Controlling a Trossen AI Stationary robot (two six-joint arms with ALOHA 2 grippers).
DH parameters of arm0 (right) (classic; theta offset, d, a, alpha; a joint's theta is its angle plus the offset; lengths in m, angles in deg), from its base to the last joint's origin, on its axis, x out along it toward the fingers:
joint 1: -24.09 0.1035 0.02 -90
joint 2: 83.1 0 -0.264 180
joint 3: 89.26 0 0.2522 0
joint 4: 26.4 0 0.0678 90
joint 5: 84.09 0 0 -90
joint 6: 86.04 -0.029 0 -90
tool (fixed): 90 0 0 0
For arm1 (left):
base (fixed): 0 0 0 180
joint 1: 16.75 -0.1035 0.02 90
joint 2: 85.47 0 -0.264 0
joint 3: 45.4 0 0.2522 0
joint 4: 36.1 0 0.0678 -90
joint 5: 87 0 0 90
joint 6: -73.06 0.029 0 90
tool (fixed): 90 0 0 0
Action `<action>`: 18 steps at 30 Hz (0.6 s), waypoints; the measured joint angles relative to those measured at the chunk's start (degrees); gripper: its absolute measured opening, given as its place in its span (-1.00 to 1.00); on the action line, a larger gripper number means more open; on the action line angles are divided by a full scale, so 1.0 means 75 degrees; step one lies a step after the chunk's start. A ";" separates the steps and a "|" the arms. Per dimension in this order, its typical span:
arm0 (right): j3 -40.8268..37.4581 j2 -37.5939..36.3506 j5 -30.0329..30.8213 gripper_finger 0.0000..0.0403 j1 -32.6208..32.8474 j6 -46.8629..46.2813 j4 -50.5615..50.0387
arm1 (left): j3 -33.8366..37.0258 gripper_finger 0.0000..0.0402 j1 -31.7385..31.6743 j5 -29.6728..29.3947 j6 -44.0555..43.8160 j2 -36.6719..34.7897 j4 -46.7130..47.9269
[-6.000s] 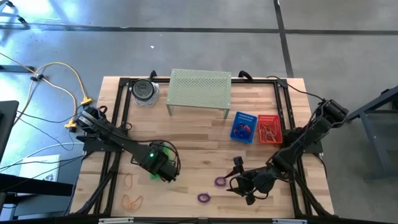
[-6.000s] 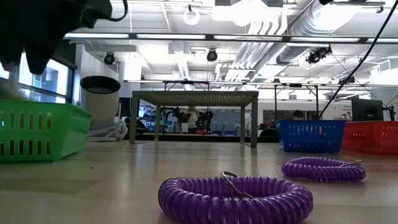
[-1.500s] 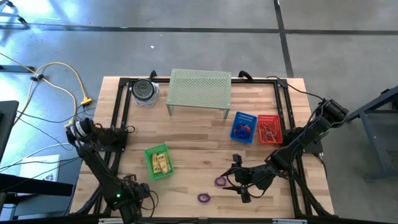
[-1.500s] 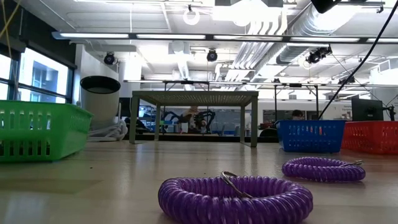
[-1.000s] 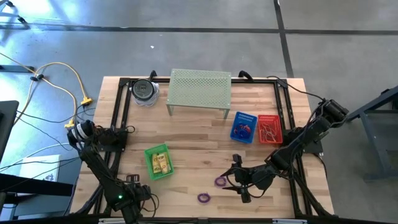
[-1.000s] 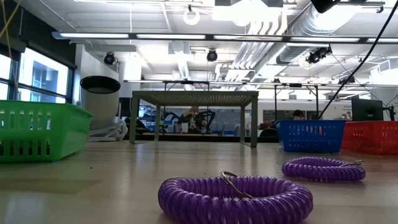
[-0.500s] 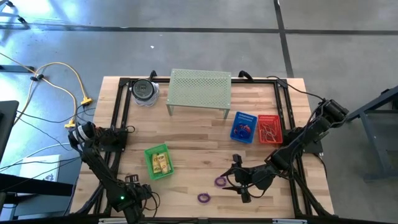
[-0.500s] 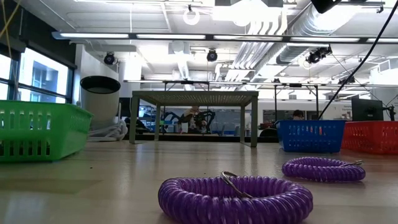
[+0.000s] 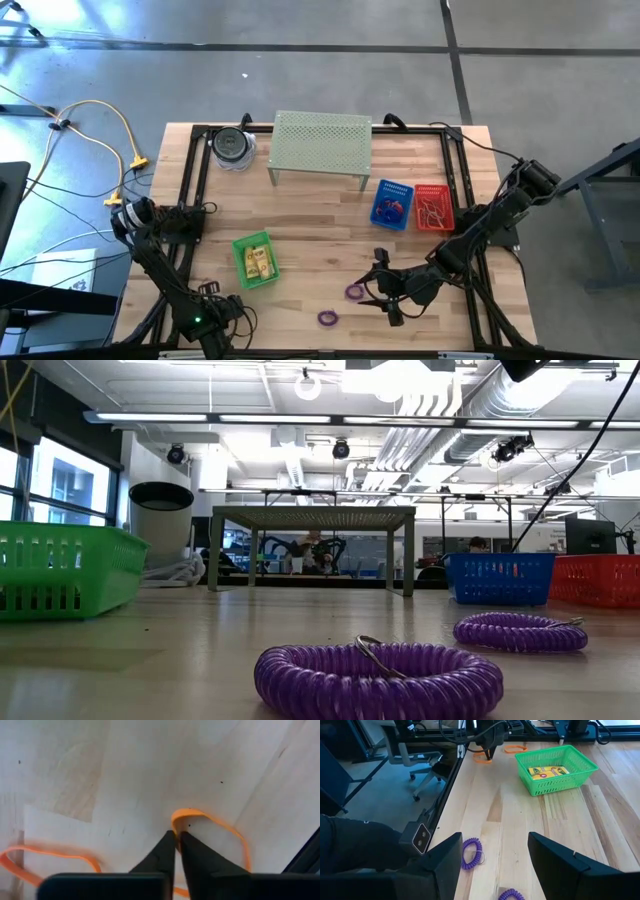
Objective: Pick & Place Office Desk Supplies
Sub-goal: Put the orange rubber band into the red bin
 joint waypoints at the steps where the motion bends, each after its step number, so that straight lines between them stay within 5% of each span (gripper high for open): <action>1: 0.0000 0.0000 0.0000 0.07 0.0000 0.0000 0.0000 | 0.0000 -0.95 0.0000 0.0019 -0.0004 0.0000 0.0014; 13: 0.0000 0.0000 -0.0003 0.07 0.0000 0.0000 0.0032 | -0.0575 -1.00 -0.0880 0.0548 -0.0511 -0.0202 0.0907; 18: 0.0000 0.0000 -0.0597 0.07 0.0015 0.0002 0.0035 | -0.1562 -1.00 -0.1411 0.0309 0.0437 -0.0328 0.2032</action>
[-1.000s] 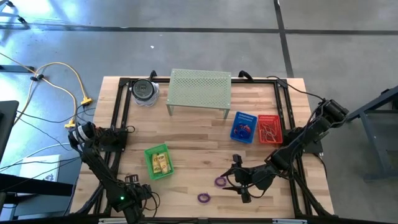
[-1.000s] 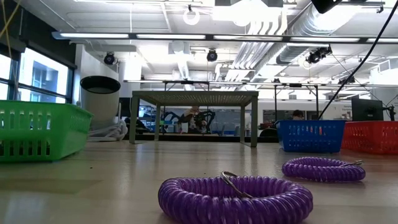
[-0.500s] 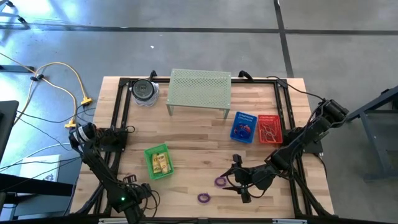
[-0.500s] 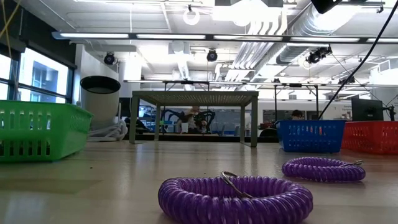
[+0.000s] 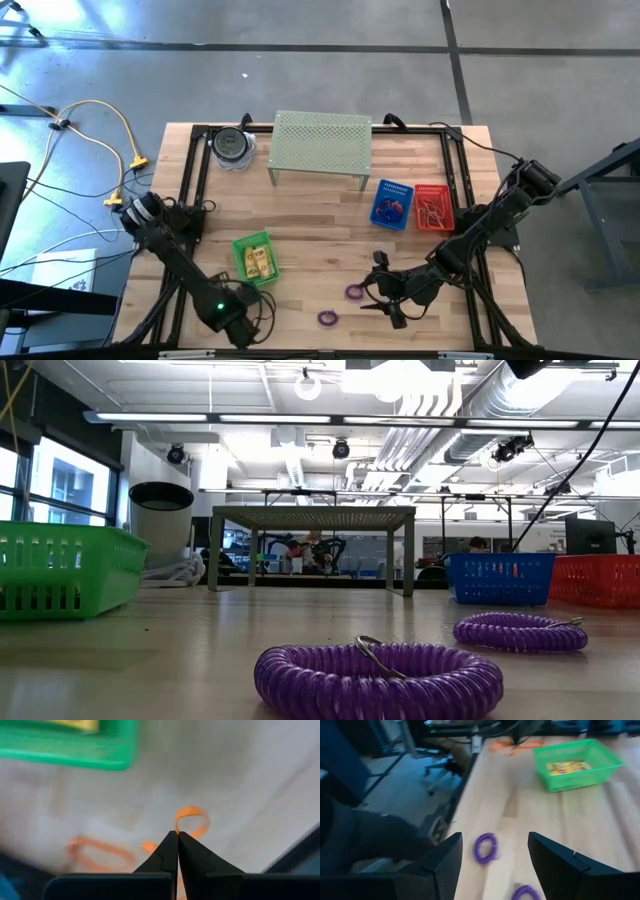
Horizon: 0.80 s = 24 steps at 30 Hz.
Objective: Pick & Place Office Desk Supplies
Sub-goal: Put the orange rubber band into the red bin
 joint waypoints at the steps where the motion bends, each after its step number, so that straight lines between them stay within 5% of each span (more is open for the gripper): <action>1: 0.0000 0.0000 -0.0171 0.07 0.0000 0.0012 0.0005 | -0.0164 -1.00 -0.0051 -0.0110 0.0153 0.0003 0.0299; 6: 0.0000 0.0000 -0.0486 0.07 0.0000 0.0025 0.0009 | -0.1371 -1.00 -0.0289 -0.0861 0.0573 -0.0001 0.1270; 12: 0.0000 0.0000 0.0148 0.07 -0.0017 -0.0054 0.0038 | -0.2575 -1.00 -0.0565 -0.2915 0.0996 -0.0007 0.1298; 17: 0.0000 0.0000 0.0895 0.07 -0.0023 -0.0532 0.0038 | -0.2746 -1.00 -0.0945 -0.4949 0.1598 -0.0007 0.0519; 24: 0.0006 0.0347 0.2162 0.07 -0.0015 -0.1459 0.0361 | -0.2749 -1.00 -0.1565 -0.5938 0.3497 0.0159 -0.1408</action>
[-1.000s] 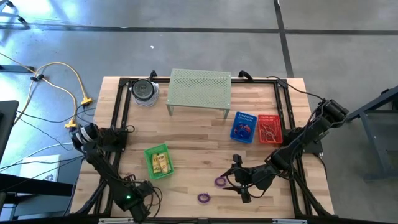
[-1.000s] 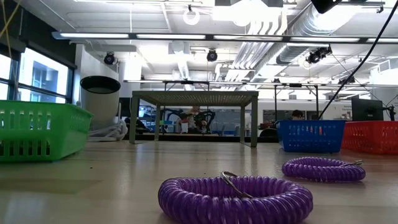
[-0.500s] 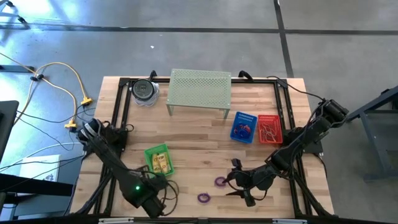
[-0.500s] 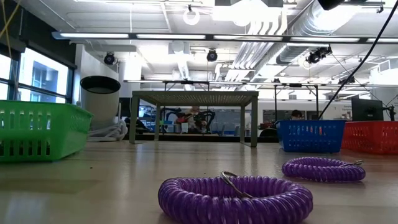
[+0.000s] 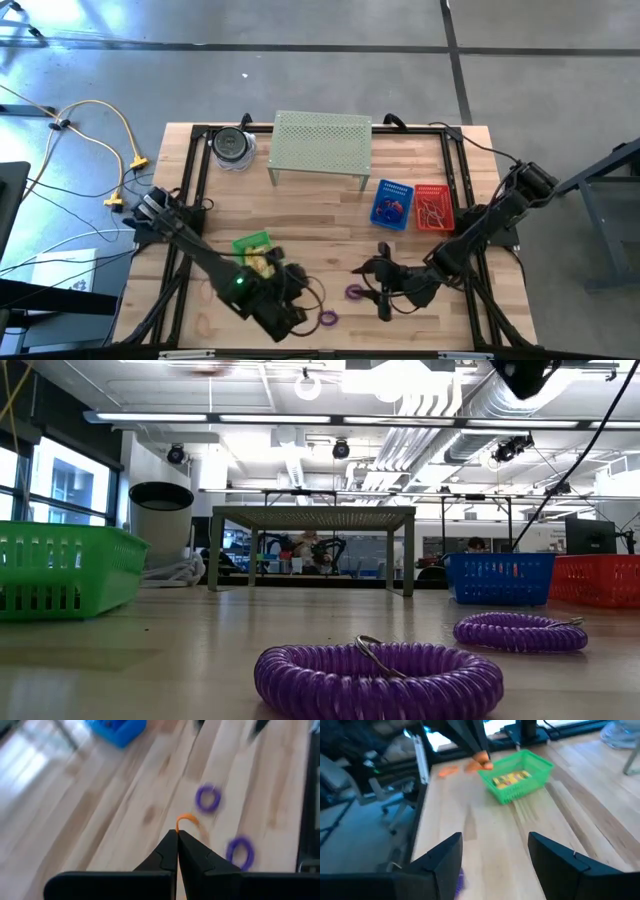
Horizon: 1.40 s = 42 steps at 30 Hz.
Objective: Pick & Place Office Desk Supplies
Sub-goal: Put the orange rubber band into the red bin
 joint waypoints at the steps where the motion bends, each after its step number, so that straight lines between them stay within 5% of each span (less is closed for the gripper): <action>1: -0.0003 0.0150 0.0029 0.07 0.0006 -0.0037 0.0070 | -0.0002 -1.00 -0.0088 -0.0028 0.0353 0.0036 -0.0342; 10: 0.0006 0.1398 0.0361 0.07 0.0064 0.1072 0.2558 | -0.0006 -1.00 -0.0485 -0.0017 0.1506 0.0152 -0.1409; 18: -0.0003 0.1903 0.1148 0.07 -0.0157 0.1142 0.3171 | -0.0006 -1.00 -0.0518 -0.0029 0.1532 0.0150 -0.1448; 29: -0.0003 0.1914 -0.0098 0.07 -0.0755 0.0962 0.3589 | -0.0006 -1.00 -0.0576 -0.0156 0.1937 0.0147 -0.1536; 42: -0.0003 0.1915 -0.0351 0.07 -0.1012 0.1039 0.3959 | -0.0006 -1.00 -0.0576 -0.0156 0.2343 0.0144 -0.1536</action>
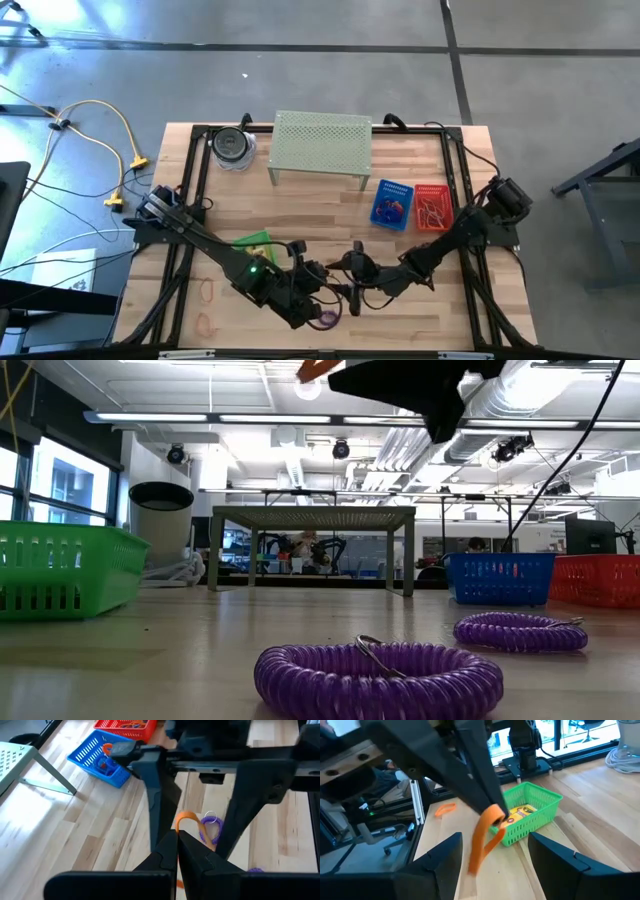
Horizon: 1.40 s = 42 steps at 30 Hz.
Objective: Pick & Place Office Desk Supplies
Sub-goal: Put the orange rubber band into the red bin
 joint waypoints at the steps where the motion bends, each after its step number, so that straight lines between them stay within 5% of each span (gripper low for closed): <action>1: 0.0000 0.0000 -0.0064 0.07 -0.0040 -0.0007 0.0001 | 0.0000 -1.00 -0.0005 0.0000 0.0069 0.0000 0.0000; 9: 0.0000 0.0000 -0.0151 -0.05 -0.0197 -0.0185 -0.0005 | 0.0000 -1.00 -0.0044 0.0009 0.0428 0.0000 -0.0032; 20: 0.0000 0.0000 -0.0130 -0.95 -0.0188 0.0018 -0.0003 | 0.0000 -1.00 -0.0003 0.0015 0.0661 -0.0003 -0.0029; 31: -0.0001 0.0000 -0.0276 -0.98 -0.0188 0.0078 -0.0054 | 0.0000 -0.92 0.0104 0.0012 0.1630 -0.0009 -0.0083; 42: 0.0000 -0.0073 -0.0575 -0.99 0.0059 -0.0009 -0.1160 | 0.0000 -0.28 0.0294 0.0015 0.2076 -0.0009 -0.0855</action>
